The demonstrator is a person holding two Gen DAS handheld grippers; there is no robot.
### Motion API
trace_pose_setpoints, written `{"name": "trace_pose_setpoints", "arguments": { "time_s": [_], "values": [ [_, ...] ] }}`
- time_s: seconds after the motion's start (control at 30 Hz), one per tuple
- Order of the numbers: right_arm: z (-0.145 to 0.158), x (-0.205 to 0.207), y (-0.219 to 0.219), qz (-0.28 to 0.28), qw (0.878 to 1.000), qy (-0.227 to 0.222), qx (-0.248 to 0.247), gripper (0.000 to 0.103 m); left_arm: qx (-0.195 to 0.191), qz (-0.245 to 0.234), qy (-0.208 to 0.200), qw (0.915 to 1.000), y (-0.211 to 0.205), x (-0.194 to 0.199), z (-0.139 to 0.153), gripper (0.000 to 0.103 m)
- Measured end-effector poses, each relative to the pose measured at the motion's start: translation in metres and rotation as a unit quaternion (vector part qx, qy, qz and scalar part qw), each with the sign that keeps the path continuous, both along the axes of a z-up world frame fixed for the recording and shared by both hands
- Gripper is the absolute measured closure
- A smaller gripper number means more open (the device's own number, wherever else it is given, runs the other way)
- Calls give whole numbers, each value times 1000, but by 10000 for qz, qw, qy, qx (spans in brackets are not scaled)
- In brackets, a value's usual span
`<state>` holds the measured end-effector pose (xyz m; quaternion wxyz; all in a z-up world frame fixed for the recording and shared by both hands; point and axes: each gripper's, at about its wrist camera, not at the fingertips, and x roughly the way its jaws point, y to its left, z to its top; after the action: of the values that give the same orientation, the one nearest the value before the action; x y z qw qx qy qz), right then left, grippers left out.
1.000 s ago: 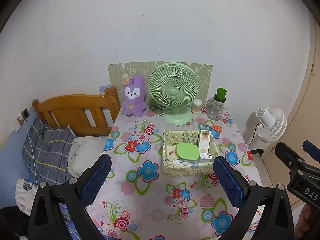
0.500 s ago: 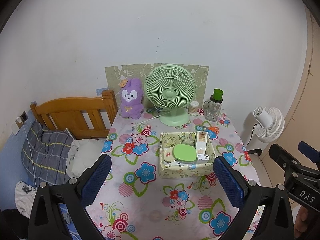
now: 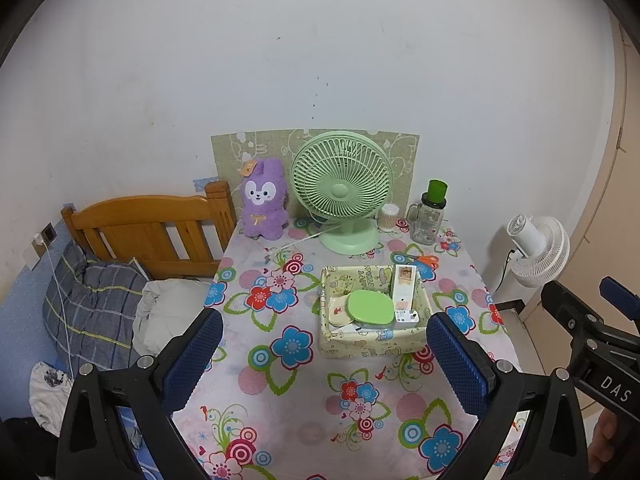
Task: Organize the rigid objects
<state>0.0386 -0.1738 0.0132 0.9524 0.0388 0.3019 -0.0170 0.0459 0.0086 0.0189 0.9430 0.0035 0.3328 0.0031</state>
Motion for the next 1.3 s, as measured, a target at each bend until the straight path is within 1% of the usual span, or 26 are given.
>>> {"name": "trace_pose_setpoints", "arguments": {
  "time_s": [1.3],
  "values": [
    [1,-4,4,15,10000,-14,13,1,5,-88,14,10000,-4,-2,-2,0]
  ]
}}
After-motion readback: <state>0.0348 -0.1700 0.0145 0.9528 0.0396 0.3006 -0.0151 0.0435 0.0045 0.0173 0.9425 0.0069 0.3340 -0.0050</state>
